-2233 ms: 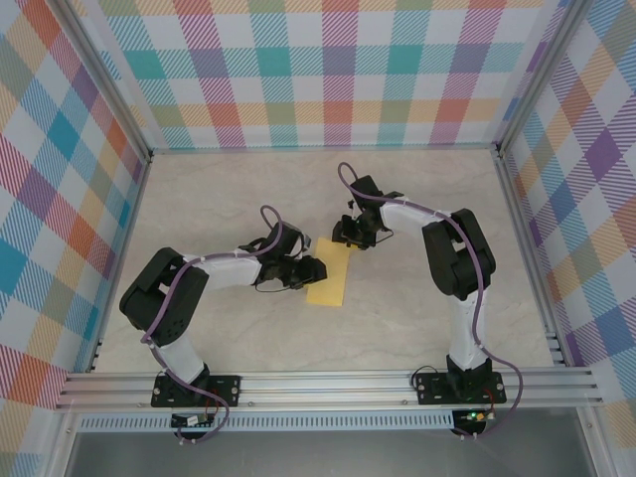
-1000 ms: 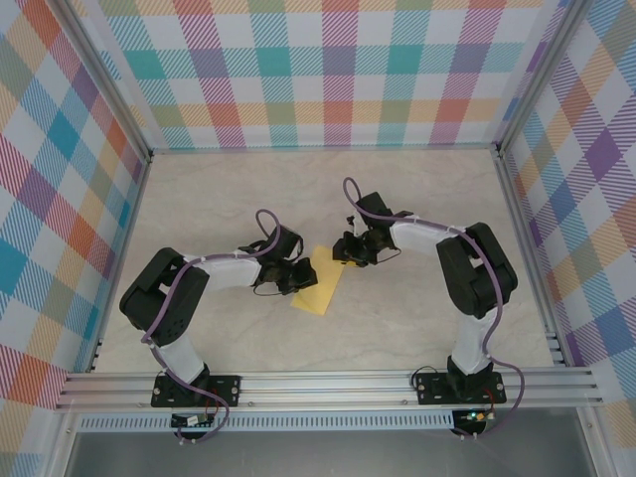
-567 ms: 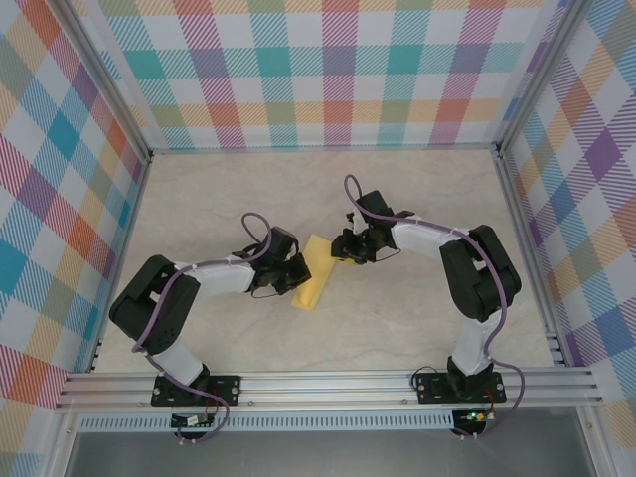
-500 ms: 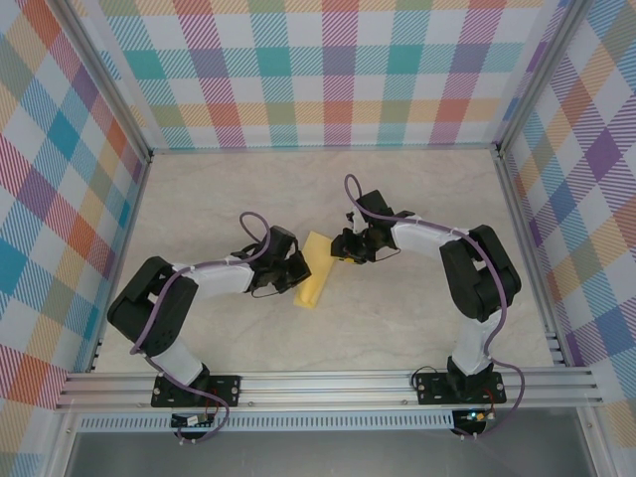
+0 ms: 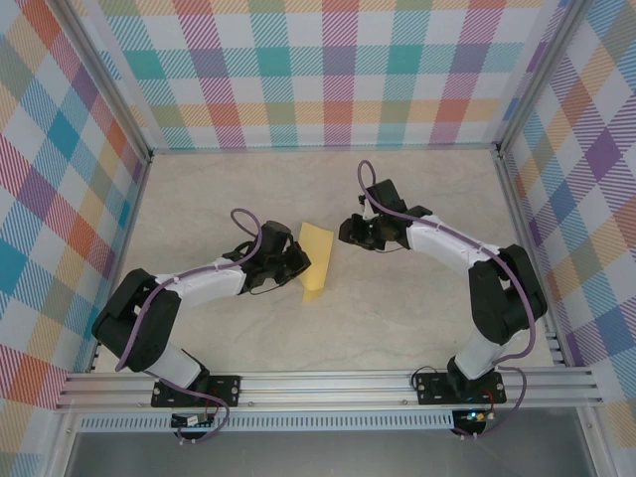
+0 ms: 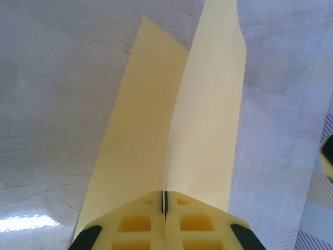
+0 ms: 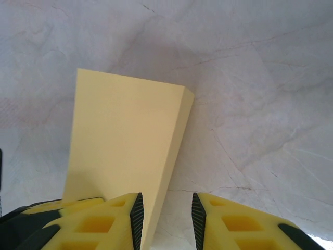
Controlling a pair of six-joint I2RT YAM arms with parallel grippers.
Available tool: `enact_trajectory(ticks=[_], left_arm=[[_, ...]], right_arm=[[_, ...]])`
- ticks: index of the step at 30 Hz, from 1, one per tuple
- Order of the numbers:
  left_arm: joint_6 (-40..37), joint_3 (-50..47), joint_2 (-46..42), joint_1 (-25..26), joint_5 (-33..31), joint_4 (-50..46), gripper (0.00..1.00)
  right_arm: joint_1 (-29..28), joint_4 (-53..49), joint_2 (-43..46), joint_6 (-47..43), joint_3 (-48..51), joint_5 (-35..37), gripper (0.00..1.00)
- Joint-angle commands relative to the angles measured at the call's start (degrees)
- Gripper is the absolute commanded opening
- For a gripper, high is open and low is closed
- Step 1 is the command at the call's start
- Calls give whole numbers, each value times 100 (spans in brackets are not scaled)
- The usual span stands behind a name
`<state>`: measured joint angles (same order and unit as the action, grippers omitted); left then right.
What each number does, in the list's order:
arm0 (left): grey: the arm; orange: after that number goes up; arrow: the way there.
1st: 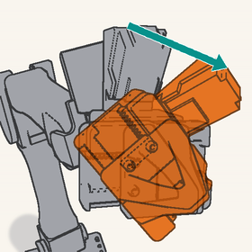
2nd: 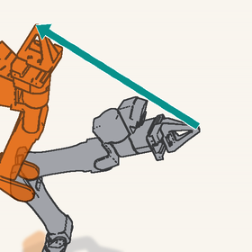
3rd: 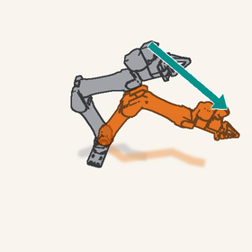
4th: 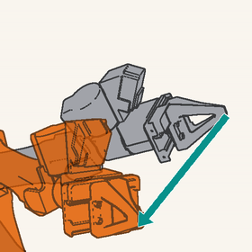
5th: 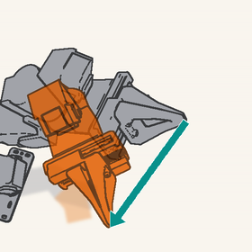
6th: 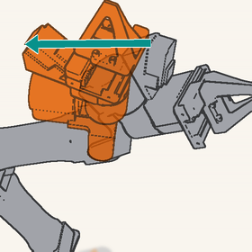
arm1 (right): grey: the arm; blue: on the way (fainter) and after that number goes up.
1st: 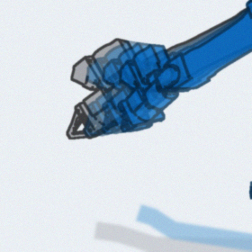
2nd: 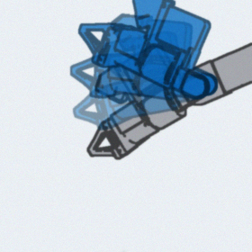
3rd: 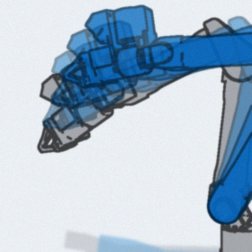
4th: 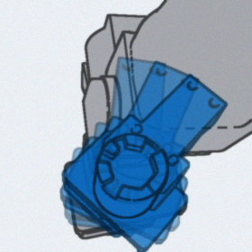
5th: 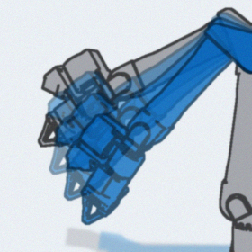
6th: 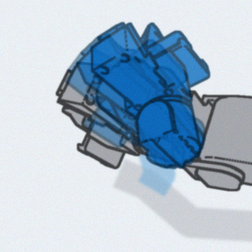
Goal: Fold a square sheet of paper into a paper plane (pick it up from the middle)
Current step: Fold the triangle a second time at the center of the table.
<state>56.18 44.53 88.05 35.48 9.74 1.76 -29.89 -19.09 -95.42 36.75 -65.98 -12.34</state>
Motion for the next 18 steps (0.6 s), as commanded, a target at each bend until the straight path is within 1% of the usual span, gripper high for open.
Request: enact_trajectory(ticks=[1,5,8,10,13,15,16,18], left_arm=[[26,224,266,157,7,133,4],[-153,499,670,294,85,-56,4],[-105,532,907,353,133,-54,4],[-26,484,975,354,131,19,4],[11,467,986,362,120,12,5],[32,429,983,371,158,16,9],[41,400,963,367,189,22,14],[57,333,913,371,220,-7,20]], right_arm=[[-26,-83,-2,58,145,92,32],[-26,-23,-148,61,149,-80,32],[-31,-121,-469,-13,-9,-503,32],[-26,-189,-750,-19,-114,-769,31],[-26,-171,-981,5,-149,-943,30],[-30,-196,-1079,-18,-221,-984,30],[-26,-203,-1122,-40,-247,-1034,30],[-26,-196,-1195,-63,-298,-1108,29]])
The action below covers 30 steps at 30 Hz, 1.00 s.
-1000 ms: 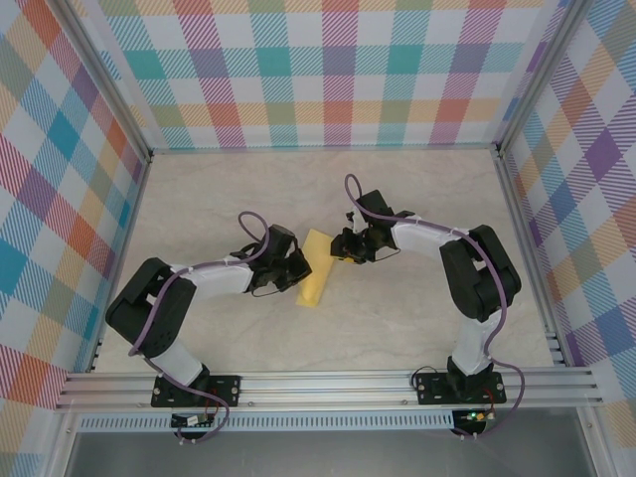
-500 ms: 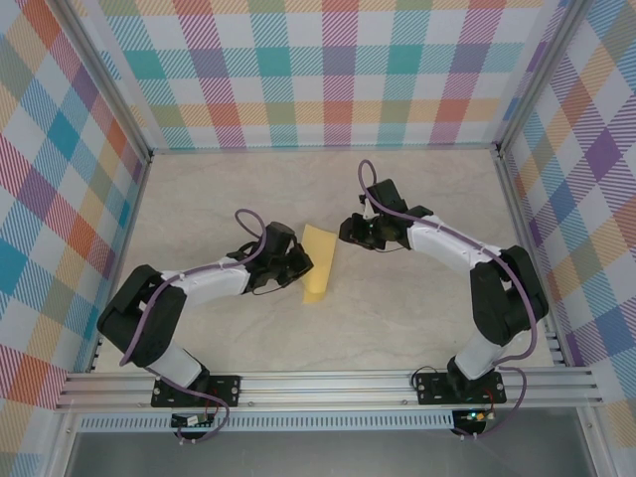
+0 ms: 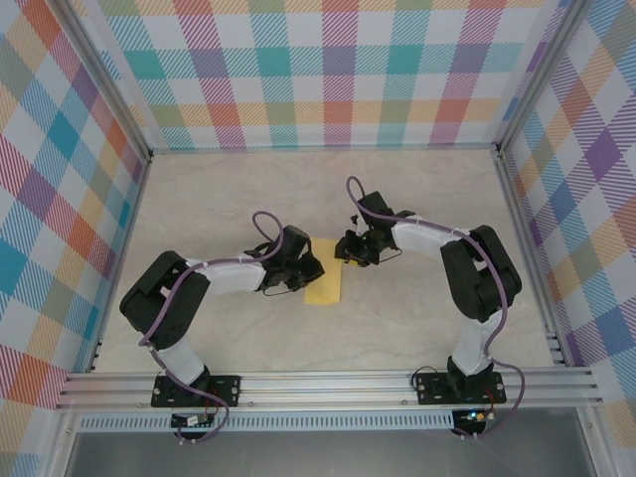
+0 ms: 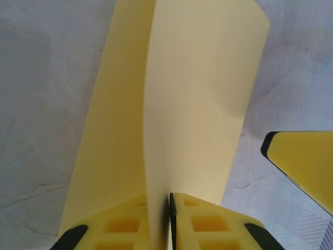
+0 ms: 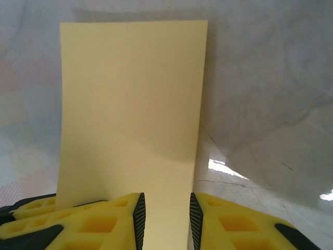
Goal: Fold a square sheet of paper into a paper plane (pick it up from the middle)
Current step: Fold the triangle a second time at the center of the table.
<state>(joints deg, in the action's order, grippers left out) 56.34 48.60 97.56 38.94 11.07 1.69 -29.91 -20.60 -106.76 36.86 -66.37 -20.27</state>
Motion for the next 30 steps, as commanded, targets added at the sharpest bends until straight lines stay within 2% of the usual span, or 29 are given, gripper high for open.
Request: enact_trajectory(ticks=[1,9,15,19,30], left_arm=[[46,-113,-80,26,114,-18,23],[38,-412,-585,26,365,-113,38],[-18,-724,-1059,27,608,82,37],[-11,-757,-1074,35,803,513,36],[-53,-228,-197,27,998,1375,33]], right_arm=[[-23,-57,-81,-91,-279,-311,29],[-24,-66,-308,-179,-396,-507,28],[-28,-71,-590,-206,-567,-697,27],[-28,-165,-717,-193,-665,-665,27],[-28,-566,-943,-172,-878,-568,27]])
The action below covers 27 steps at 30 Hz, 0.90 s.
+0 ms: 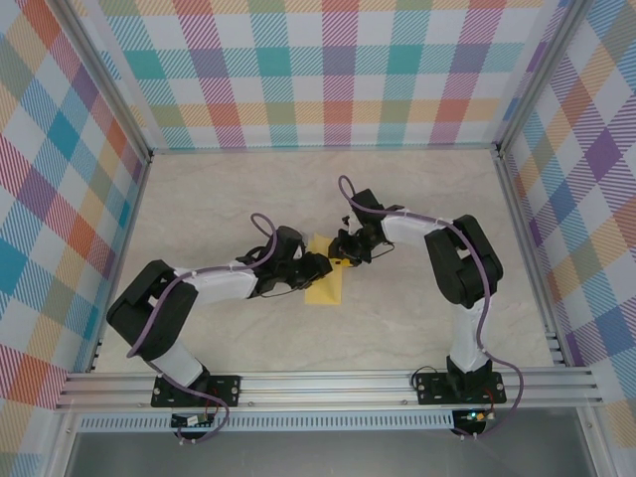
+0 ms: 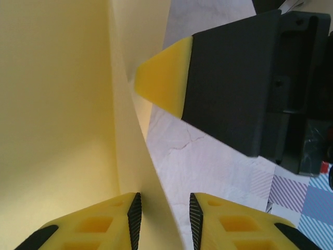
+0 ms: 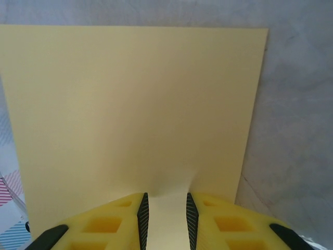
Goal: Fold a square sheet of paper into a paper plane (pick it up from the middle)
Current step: Fold the triangle a second time at the center of the table.
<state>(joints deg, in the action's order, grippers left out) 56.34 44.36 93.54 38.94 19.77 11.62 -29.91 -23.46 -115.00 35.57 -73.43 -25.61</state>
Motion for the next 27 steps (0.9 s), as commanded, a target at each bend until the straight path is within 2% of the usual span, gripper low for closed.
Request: enact_trajectory(ticks=[1,10,18,27], left_arm=[[-53,226,276,32,135,438,33],[-115,314,514,26,-60,538,33],[-104,189,603,8,-131,683,43],[-114,139,575,-27,-131,728,54]], right_arm=[[-28,-324,-128,-44,-184,-15,27],[44,-280,19,42,-295,-142,27],[161,-55,172,244,-216,-522,30],[404,257,557,506,121,-449,33]])
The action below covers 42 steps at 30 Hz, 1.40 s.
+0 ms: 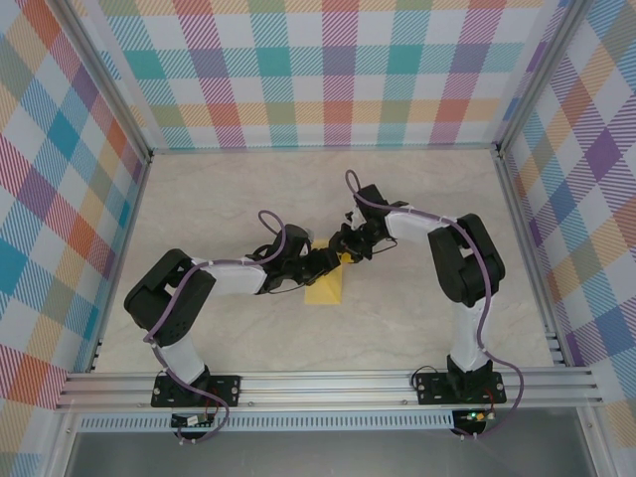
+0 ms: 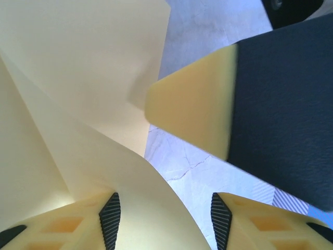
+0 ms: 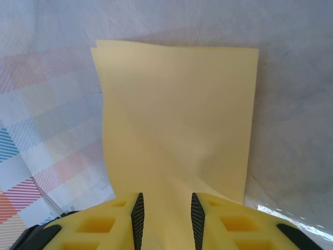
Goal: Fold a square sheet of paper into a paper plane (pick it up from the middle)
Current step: Fold the triangle a second time at the center of the table.
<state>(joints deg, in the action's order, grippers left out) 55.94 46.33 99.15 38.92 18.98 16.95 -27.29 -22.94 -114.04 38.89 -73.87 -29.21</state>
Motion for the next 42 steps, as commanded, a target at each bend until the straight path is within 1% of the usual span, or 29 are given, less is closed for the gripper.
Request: enact_trajectory(ticks=[1,5,7,10,12,17,23,27,29,37,39,41,42], left_arm=[[-75,-63,14,-33,-59,195,55],[-55,-74,42,-50,-68,225,59],[-35,-80,55,-55,-78,239,60],[-11,-98,47,-52,-105,239,58],[-5,-119,32,-51,-129,221,53],[-4,-120,9,-51,-159,169,43],[-4,-124,4,-51,-182,124,41],[4,-124,7,-51,-192,116,41],[12,-126,-7,-57,-202,107,41],[9,-125,-45,-53,-228,63,41],[13,-139,-54,-56,-227,54,41],[13,-135,-76,-60,-220,38,41],[11,-134,-100,-65,-219,22,41]], right_arm=[[204,293,582,209,284,-43,35],[386,379,1073,162,731,140,43],[448,465,1290,90,1011,123,44],[466,479,1561,-184,1359,65,44],[470,578,1733,-396,1577,-99,43],[461,1035,2034,-762,2000,-939,42],[448,978,2059,-1051,2139,-1294,39],[416,815,1984,-1250,2144,-1335,36],[333,753,1933,-1304,2098,-1220,35],[246,651,1692,-1332,1937,-1060,25],[242,667,1692,-1341,1937,-1051,20],[229,683,1692,-1333,1929,-946,12],[235,685,1696,-1337,1923,-881,9]])
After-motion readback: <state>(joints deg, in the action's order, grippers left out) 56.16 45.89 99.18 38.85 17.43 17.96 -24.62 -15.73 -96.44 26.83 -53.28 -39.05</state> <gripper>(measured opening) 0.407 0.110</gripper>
